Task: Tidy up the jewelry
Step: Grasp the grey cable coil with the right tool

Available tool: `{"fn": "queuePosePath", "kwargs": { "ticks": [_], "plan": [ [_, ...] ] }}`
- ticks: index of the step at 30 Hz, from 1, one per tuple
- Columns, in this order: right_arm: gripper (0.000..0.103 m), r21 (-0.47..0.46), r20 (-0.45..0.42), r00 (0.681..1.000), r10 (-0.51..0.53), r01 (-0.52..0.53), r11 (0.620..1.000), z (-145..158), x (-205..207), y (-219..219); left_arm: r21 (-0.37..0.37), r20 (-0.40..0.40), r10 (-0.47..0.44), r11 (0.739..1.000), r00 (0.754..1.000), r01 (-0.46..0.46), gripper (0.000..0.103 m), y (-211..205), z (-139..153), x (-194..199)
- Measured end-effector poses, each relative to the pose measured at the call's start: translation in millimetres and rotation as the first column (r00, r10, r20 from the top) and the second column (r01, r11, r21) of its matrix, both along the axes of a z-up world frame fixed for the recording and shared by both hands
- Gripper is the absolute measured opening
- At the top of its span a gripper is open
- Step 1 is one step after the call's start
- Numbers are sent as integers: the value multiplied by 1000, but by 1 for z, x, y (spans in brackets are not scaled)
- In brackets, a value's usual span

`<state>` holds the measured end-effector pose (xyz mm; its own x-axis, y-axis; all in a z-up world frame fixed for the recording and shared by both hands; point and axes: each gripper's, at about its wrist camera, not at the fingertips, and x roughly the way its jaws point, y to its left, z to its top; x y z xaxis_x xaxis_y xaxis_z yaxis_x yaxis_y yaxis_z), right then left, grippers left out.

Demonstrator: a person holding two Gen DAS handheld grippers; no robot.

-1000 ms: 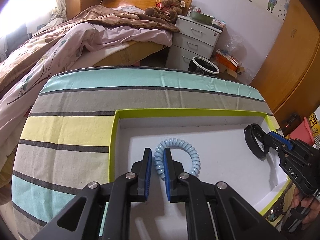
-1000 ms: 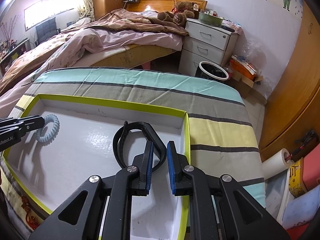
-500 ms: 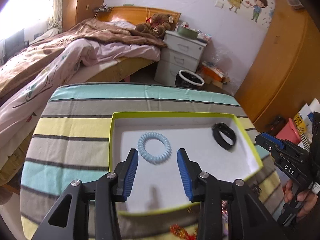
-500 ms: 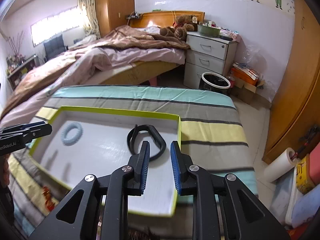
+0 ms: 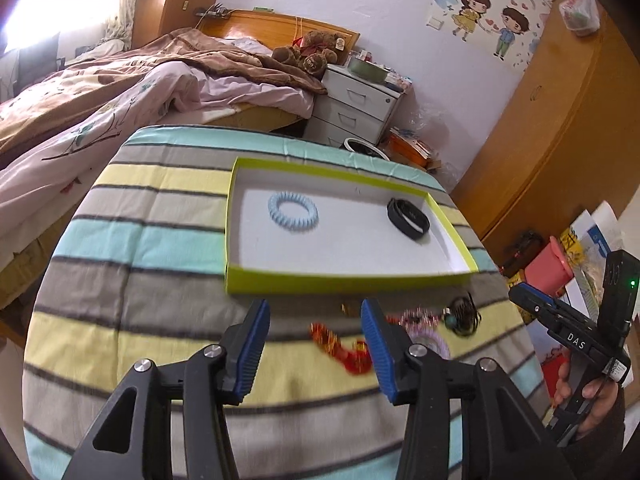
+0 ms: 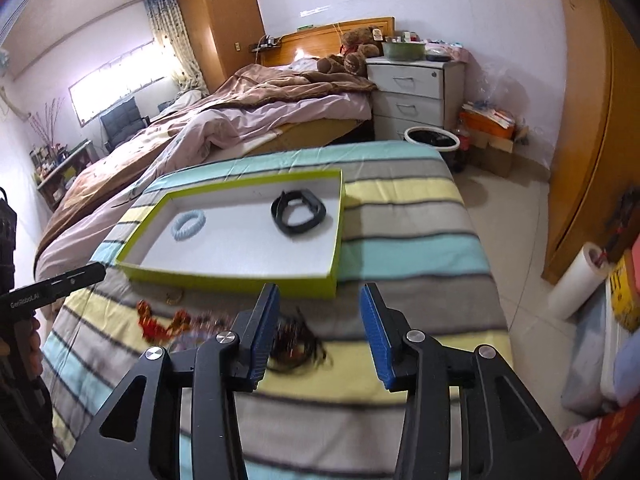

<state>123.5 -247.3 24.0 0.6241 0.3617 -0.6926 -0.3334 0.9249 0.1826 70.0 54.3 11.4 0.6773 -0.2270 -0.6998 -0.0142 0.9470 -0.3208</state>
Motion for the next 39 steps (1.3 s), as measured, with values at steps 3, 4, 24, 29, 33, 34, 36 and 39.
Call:
{"fn": "queuePosePath", "kwargs": {
  "ticks": [3,4,24,29,33,34,36,39],
  "plan": [
    [43,-8,-11,1000,22,-22,1000,-4,-13,3,1,-12,-14,1000,1000,14,47,-2,-5,-11],
    [43,-1,-13,999,36,-36,999,-5,-18,6,-3,-17,-8,1000,1000,8,47,-3,-6,-14],
    [43,-27,-103,972,211,-214,976,-35,-31,98,-11,-34,17,1000,999,-17,47,9,-13,-43],
    [31,-57,-122,969,216,-224,973,-40,-29,103,-19,-37,23,1000,999,-23,47,13,-14,-44],
    [15,-80,-125,968,216,-227,971,-42,-31,105,-20,-38,15,1000,999,-15,47,12,-15,-44],
    [11,-82,-121,970,211,-221,972,-42,-31,105,-19,-40,12,1000,999,-13,47,11,-16,-43],
    [6,-74,-120,971,209,-218,973,-41,-32,102,-19,-41,9,1000,999,-10,48,9,-15,-42],
    [6,-68,-103,973,207,-215,974,-38,-34,99,-15,-41,1,1000,999,-1,48,6,-15,-40]
  ]
}}
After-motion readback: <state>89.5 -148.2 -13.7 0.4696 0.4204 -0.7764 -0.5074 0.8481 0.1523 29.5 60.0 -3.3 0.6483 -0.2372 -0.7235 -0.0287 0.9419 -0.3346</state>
